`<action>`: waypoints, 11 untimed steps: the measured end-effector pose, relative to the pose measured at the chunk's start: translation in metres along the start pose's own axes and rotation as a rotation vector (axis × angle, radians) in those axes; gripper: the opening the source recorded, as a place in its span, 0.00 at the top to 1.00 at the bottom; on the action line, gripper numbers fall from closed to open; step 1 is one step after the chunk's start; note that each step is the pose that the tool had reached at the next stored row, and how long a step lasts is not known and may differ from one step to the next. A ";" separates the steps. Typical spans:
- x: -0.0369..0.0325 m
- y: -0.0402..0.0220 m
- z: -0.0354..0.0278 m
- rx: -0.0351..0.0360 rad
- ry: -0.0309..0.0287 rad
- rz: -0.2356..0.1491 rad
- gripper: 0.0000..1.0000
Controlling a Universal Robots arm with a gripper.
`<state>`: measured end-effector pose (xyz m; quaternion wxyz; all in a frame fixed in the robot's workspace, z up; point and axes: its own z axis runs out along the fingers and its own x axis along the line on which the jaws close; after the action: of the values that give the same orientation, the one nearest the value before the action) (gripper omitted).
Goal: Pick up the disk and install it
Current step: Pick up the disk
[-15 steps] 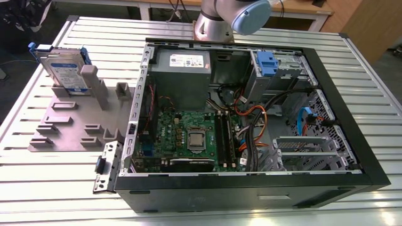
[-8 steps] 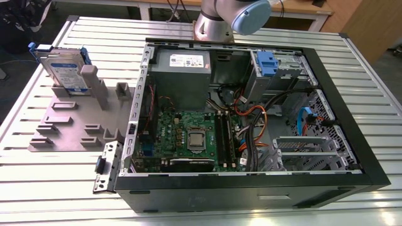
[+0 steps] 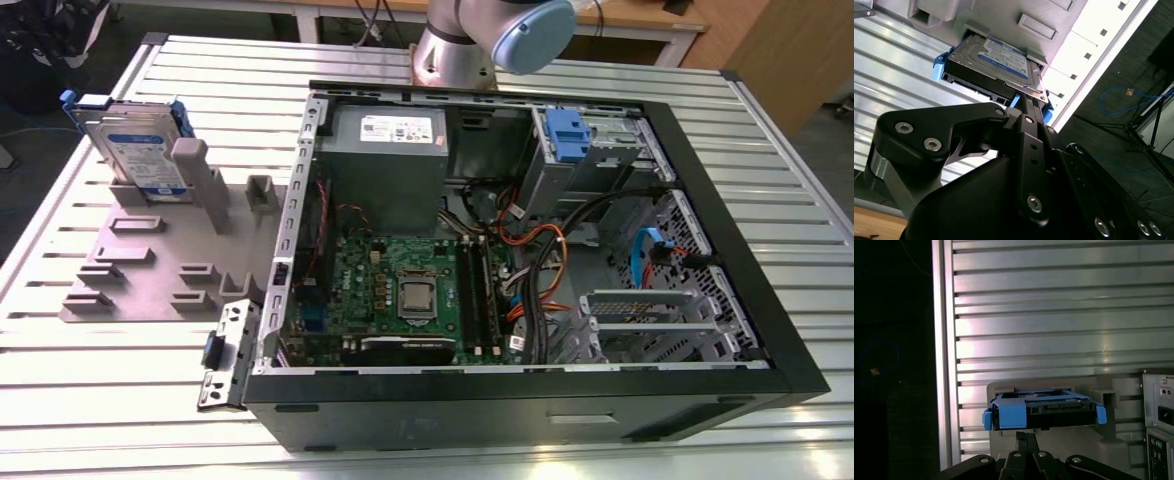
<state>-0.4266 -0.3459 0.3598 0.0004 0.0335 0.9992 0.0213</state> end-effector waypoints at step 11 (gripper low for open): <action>0.0000 0.0000 0.0000 0.0000 0.0007 -0.014 0.89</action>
<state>-0.4266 -0.3459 0.3598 0.0003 0.0263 0.9994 0.0213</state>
